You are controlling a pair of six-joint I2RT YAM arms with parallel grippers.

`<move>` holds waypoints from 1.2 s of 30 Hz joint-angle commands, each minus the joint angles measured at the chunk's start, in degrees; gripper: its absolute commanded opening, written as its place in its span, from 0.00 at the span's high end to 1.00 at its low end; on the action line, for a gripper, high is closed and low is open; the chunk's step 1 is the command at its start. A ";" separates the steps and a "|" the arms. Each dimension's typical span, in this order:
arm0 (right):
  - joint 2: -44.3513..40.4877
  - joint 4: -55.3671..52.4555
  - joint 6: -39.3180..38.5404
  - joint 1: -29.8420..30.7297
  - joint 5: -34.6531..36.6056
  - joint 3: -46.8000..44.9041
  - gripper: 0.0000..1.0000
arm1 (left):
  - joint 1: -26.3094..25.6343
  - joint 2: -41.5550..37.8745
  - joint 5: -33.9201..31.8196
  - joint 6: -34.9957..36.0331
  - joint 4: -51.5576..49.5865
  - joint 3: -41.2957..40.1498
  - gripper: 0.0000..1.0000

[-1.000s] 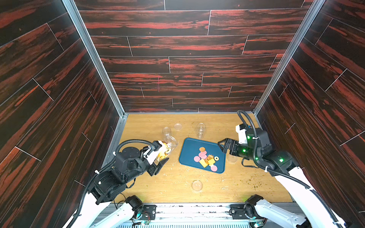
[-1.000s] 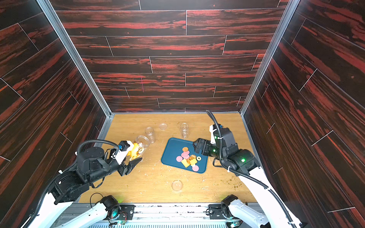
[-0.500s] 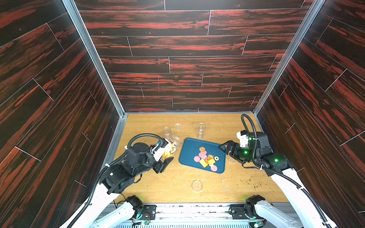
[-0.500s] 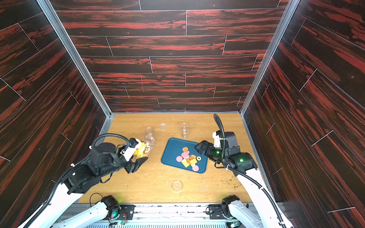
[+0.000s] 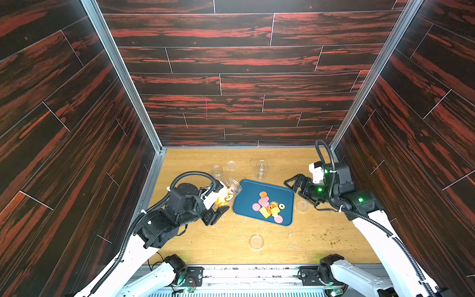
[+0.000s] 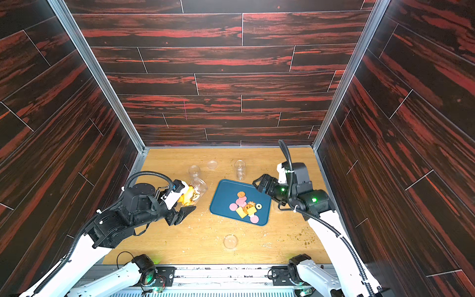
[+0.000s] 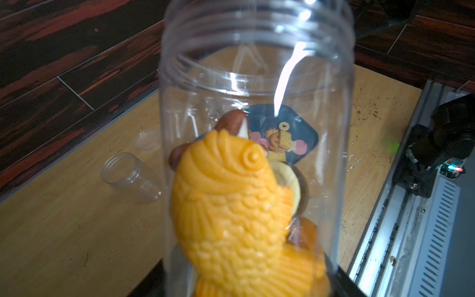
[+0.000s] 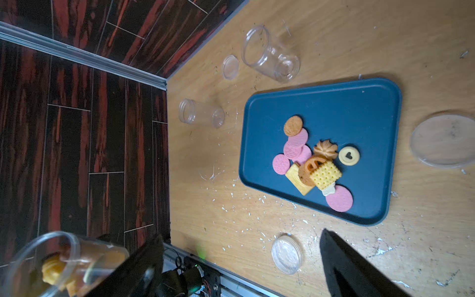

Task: Pour the cookies out of the jar
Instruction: Pour the cookies in the jar onto the tray.

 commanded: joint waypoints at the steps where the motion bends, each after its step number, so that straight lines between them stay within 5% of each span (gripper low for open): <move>1: 1.00 -2.19 1.09 -0.19 1.10 1.30 0.02 | 0.16 -0.40 3.69 -0.17 1.47 -0.45 0.65; 15: 6.04 -5.82 -3.51 -0.25 0.24 6.19 0.02 | 0.16 4.00 5.42 0.70 1.08 -1.62 0.64; 36: 9.48 -10.95 -8.20 -0.23 -0.01 9.51 0.02 | 0.16 20.14 7.36 12.04 4.65 -3.91 0.64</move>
